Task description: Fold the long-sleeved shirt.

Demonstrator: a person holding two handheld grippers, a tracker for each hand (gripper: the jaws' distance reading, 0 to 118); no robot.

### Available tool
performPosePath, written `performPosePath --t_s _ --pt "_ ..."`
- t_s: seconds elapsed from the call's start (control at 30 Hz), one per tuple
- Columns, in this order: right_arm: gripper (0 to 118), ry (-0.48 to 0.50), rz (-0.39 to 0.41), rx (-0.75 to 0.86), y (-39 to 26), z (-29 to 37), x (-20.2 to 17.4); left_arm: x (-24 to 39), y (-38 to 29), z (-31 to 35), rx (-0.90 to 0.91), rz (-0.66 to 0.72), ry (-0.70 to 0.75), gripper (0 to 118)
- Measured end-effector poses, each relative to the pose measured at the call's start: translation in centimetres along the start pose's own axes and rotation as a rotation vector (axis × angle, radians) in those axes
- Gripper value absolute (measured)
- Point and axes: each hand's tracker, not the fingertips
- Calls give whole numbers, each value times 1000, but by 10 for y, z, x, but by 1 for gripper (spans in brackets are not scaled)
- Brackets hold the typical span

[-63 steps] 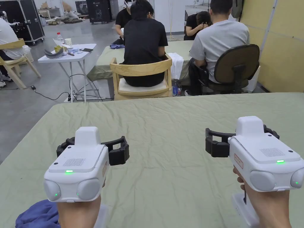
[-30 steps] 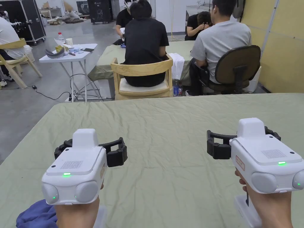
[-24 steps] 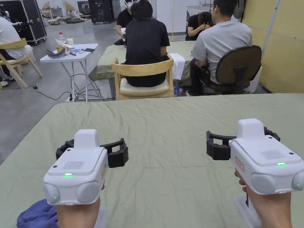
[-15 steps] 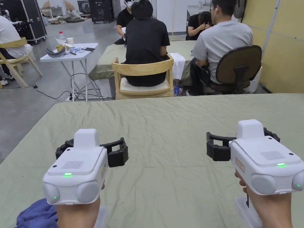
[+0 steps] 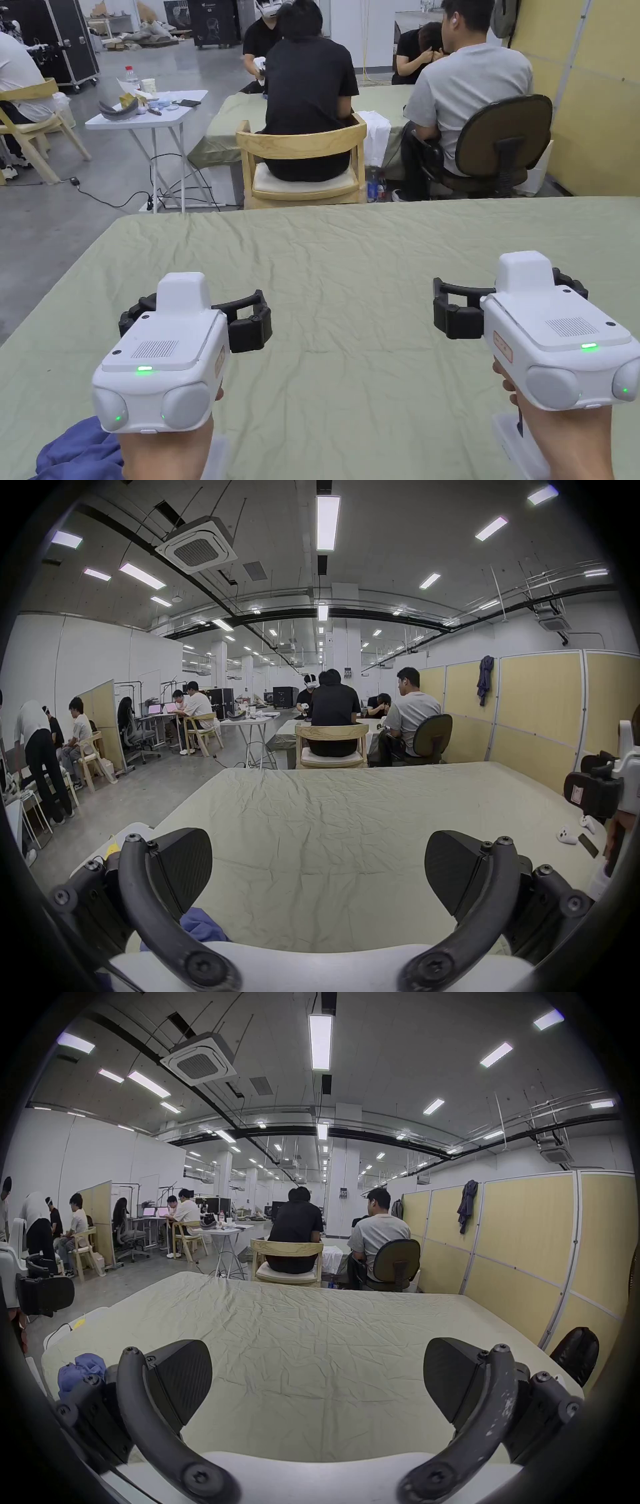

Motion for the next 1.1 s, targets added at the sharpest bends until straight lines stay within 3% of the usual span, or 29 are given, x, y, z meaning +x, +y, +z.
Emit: performPosePath --t_s 0.5,0.67,0.7,0.73,0.8,0.83,0.9,1.0,1.1 --pt "116 1 -4 -3 0 -1 -1 0 0 -1 -8 23 -1 118" --pt "63 13 -6 2 3 2 -1 -9 2 1 10 152 -46 116" --pt "50 16 -6 -4 3 1 -1 -10 2 1 10 155 -56 106" --pt "40 21 -3 -14 3 0 -2 -11 2 1 17 162 -51 87" --pt "33 34 3 -38 3 -2 -2 -9 4 2 -1 153 -34 81" --pt "26 33 -3 -40 2 -2 -2 -7 4 3 -6 121 -38 65" --pt "10 33 -28 -41 -1 -2 -2 -6 2 4 0 73 -75 12" --pt "3 19 -58 -39 -5 -1 -2 0 -1 5 -7 44 -72 0" --pt "3 55 -36 -51 -5 0 -1 5 -4 11 28 -9 -62 0"
